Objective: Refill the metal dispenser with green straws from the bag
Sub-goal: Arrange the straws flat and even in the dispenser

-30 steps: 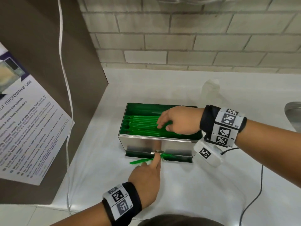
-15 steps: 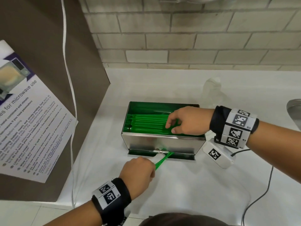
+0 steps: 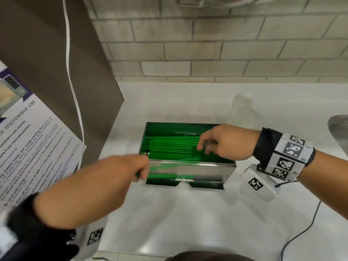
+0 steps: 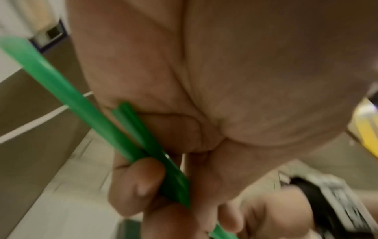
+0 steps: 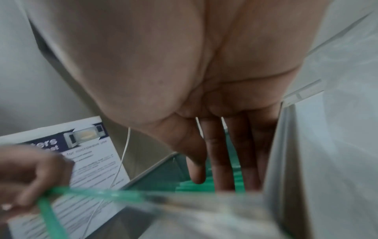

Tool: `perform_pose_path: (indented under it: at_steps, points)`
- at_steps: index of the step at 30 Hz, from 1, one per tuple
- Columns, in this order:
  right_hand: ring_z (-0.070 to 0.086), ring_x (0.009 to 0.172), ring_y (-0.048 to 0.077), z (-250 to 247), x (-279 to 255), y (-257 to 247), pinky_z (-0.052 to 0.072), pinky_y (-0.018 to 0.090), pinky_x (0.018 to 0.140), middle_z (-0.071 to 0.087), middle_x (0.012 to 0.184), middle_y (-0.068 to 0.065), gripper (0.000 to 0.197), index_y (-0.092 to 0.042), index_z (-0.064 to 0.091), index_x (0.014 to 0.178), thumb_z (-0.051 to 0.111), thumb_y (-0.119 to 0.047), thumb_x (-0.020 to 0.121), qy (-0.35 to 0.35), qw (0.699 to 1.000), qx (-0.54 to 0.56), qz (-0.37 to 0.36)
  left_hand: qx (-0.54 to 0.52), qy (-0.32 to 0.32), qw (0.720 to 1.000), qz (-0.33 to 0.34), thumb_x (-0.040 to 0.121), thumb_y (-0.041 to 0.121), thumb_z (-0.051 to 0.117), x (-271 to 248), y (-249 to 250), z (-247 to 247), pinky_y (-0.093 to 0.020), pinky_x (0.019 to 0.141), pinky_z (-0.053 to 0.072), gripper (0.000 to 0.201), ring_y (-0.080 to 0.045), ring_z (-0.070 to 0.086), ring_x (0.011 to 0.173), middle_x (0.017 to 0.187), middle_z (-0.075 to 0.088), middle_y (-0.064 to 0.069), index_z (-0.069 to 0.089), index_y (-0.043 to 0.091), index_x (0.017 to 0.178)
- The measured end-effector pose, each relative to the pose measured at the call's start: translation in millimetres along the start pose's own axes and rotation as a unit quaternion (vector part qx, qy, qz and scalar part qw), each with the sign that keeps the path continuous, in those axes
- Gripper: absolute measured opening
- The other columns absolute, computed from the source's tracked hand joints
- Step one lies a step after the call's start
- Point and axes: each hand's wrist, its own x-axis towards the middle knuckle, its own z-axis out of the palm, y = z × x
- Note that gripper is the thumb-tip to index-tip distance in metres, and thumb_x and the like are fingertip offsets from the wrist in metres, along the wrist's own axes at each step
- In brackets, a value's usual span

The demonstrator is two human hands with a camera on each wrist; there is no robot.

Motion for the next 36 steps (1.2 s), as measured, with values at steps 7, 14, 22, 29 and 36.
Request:
perform_pose_path:
  at_steps: [7,14,22,29,36]
  points:
    - [0.074,0.081,0.021,-43.9,-4.9,4.0,0.059,0.038,0.084,0.077,0.086,-0.003,0.031,-0.024,0.073,0.101,0.050,-0.005,0.090,0.128,0.987,0.093,0.024,0.083,0.013,0.995,0.056,0.098,0.009,0.055,67.8,23.0,-57.1,-0.031,0.080,0.052,0.052,-0.007,0.063,0.088,0.116,0.071,0.013,0.051,0.042,0.138]
    - [0.063,0.082,0.010,-27.9,6.8,-6.9,0.051,0.025,0.082,0.072,0.096,-0.007,0.023,-0.022,0.073,0.112,0.057,-0.023,0.095,0.064,0.998,0.002,0.000,0.088,-0.160,0.974,0.137,0.102,0.022,0.056,132.9,37.2,-11.7,-0.023,0.090,0.044,0.046,-0.011,0.063,0.110,0.132,0.066,0.008,0.049,0.028,0.147]
    - [0.063,0.111,0.025,10.3,32.2,-11.2,0.047,0.026,0.088,0.067,0.121,0.005,0.038,-0.015,0.061,0.133,0.052,-0.026,0.098,-0.083,0.979,-0.184,0.011,0.140,-0.283,0.947,0.052,0.101,0.034,0.055,157.8,36.2,-19.6,-0.035,0.100,0.047,0.036,-0.021,0.062,0.113,0.128,0.068,0.002,0.063,0.021,0.134]
    - [0.059,0.111,0.024,12.6,38.4,-15.3,0.037,0.023,0.082,0.064,0.128,0.004,0.034,-0.015,0.062,0.130,0.046,-0.013,0.100,-0.161,0.966,-0.203,-0.024,0.173,-0.352,0.919,0.046,0.104,0.019,0.046,157.1,38.6,2.9,-0.032,0.096,0.042,0.035,-0.022,0.058,0.115,0.136,0.062,-0.004,0.060,0.018,0.137]
    - [0.060,0.111,0.028,13.5,37.7,-13.1,0.044,0.025,0.081,0.058,0.128,0.009,0.041,-0.017,0.054,0.137,0.054,-0.022,0.097,-0.092,0.973,-0.213,-0.015,0.177,-0.382,0.906,0.046,0.106,0.019,0.044,149.9,36.6,-4.2,-0.030,0.105,0.037,0.041,-0.022,0.052,0.129,0.149,0.054,0.000,0.056,0.024,0.145]
